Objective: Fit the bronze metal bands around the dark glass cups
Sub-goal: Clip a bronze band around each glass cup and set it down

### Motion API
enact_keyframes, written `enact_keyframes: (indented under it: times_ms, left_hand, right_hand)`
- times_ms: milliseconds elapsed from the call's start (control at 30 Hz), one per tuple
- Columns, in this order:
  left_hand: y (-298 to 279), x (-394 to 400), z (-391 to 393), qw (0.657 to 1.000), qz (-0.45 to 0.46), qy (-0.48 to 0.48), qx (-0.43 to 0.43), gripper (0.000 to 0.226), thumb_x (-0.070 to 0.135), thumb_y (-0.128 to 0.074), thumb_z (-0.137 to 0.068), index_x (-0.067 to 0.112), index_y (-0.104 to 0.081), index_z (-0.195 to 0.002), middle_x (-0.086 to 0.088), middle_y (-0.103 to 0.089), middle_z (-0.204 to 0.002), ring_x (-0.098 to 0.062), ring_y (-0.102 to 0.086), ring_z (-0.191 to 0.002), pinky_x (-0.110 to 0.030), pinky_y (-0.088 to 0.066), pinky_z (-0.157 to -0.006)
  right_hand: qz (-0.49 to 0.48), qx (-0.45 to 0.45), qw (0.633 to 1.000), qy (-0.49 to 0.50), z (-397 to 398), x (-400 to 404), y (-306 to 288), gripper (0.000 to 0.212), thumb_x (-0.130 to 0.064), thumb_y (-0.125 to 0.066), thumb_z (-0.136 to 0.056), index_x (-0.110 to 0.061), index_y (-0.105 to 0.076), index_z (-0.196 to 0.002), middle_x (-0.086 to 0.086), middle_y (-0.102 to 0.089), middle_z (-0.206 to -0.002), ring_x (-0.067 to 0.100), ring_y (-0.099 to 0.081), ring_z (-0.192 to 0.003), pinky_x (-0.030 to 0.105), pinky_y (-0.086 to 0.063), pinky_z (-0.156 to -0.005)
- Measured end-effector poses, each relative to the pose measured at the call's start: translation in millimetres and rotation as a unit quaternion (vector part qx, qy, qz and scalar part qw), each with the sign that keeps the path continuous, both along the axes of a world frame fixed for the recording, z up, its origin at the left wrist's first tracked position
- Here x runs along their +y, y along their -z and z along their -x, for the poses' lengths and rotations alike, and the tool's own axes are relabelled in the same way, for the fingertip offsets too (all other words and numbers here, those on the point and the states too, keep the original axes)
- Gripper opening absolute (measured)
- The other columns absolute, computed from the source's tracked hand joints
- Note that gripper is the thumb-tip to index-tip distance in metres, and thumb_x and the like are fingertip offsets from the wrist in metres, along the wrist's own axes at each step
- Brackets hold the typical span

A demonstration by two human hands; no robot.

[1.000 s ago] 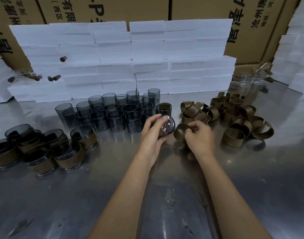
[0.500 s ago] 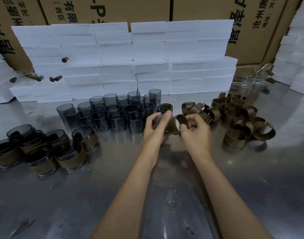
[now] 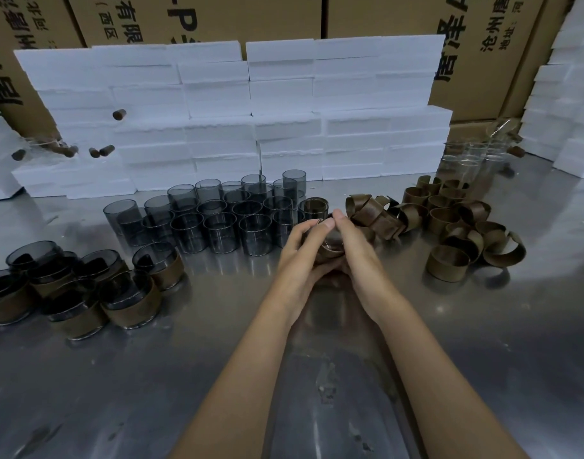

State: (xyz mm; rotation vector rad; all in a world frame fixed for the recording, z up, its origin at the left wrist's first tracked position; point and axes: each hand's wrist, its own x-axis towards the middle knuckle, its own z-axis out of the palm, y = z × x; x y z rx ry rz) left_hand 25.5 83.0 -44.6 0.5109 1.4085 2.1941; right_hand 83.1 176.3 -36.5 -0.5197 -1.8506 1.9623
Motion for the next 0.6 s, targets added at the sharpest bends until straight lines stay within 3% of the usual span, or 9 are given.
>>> enact_keyframes:
  times_ms: [67,133,233,300,367,500,600]
  left_hand:
    - [0.5,-2.3,0.7,1.0,0.004,0.009,0.001,0.039,0.04,-0.075,-0.09,0.015,-0.07,-0.119,-0.018,-0.07,-0.121,-0.031,-0.067,-0.118,-0.04,-0.06,-0.091]
    - [2.2,-4.5,2.4,1.0,0.007,0.012,0.001,0.033,0.037,-0.074,-0.092,0.016,-0.072,-0.118,-0.019,-0.07,-0.12,-0.03,-0.068,-0.116,-0.042,-0.06,-0.091]
    - [1.8,-5.9,3.0,1.0,-0.002,0.017,-0.016,0.03,0.034,-0.076,-0.091,0.015,-0.073,-0.114,-0.015,-0.073,-0.111,-0.027,-0.072,-0.109,-0.04,-0.061,-0.086]
    - [1.0,-5.4,1.3,0.999,-0.008,0.029,-0.034,0.029,0.031,-0.077,-0.091,0.014,-0.072,-0.114,-0.015,-0.073,-0.113,-0.028,-0.074,-0.107,-0.04,-0.061,-0.083]
    - [-1.7,-4.5,-1.9,0.999,-0.007,0.03,-0.043,0.033,0.03,-0.077,-0.089,0.012,-0.071,-0.116,-0.019,-0.072,-0.118,-0.03,-0.073,-0.107,-0.041,-0.062,-0.083]
    - [-9.6,-0.3,-5.9,0.998,-0.011,0.028,-0.064,0.061,0.043,-0.072,-0.086,0.006,-0.061,-0.133,-0.021,-0.067,-0.13,-0.03,-0.068,-0.119,-0.046,-0.058,-0.095]
    - [-10.0,1.9,-3.0,0.995,0.006,-0.022,-0.096,0.057,0.052,-0.051,-0.101,0.002,-0.068,-0.121,-0.017,-0.074,-0.11,-0.025,-0.071,-0.102,-0.04,-0.059,-0.089]
  right_hand:
    - [-0.008,-0.006,0.999,-0.034,-0.1,0.1,1.3,0.075,-0.087,-0.054,-0.072,-0.032,-0.074,-0.119,-0.011,-0.075,-0.117,0.007,-0.066,-0.118,0.041,-0.045,-0.112]
    - [-0.019,0.007,1.0,-0.022,-1.2,0.1,1.2,0.069,-0.088,-0.052,-0.075,-0.035,-0.077,-0.112,-0.011,-0.077,-0.111,0.005,-0.069,-0.112,0.039,-0.048,-0.109]
    - [-0.013,0.022,0.999,0.02,-2.3,-1.3,2.3,0.054,-0.08,-0.05,-0.087,-0.037,-0.081,-0.096,-0.012,-0.08,-0.098,0.0,-0.073,-0.097,0.029,-0.053,-0.093]
    - [0.006,0.023,0.998,0.057,-1.4,-0.3,3.8,0.053,-0.071,-0.05,-0.094,-0.029,-0.082,-0.094,-0.009,-0.08,-0.094,0.003,-0.075,-0.091,0.025,-0.053,-0.082]
    - [0.018,0.018,0.997,0.071,-0.4,1.3,3.7,0.051,-0.065,-0.051,-0.097,-0.023,-0.08,-0.099,-0.006,-0.08,-0.094,0.007,-0.075,-0.092,0.023,-0.054,-0.079]
    - [0.004,0.042,0.995,0.091,2.8,-0.9,4.5,0.046,-0.058,-0.05,-0.101,-0.022,-0.078,-0.099,-0.008,-0.08,-0.092,0.003,-0.074,-0.09,0.017,-0.053,-0.075]
    - [-0.049,0.058,0.992,0.099,4.1,-3.8,6.3,0.042,-0.052,-0.048,-0.104,-0.022,-0.075,-0.094,-0.013,-0.078,-0.087,-0.001,-0.072,-0.088,0.015,-0.053,-0.078]
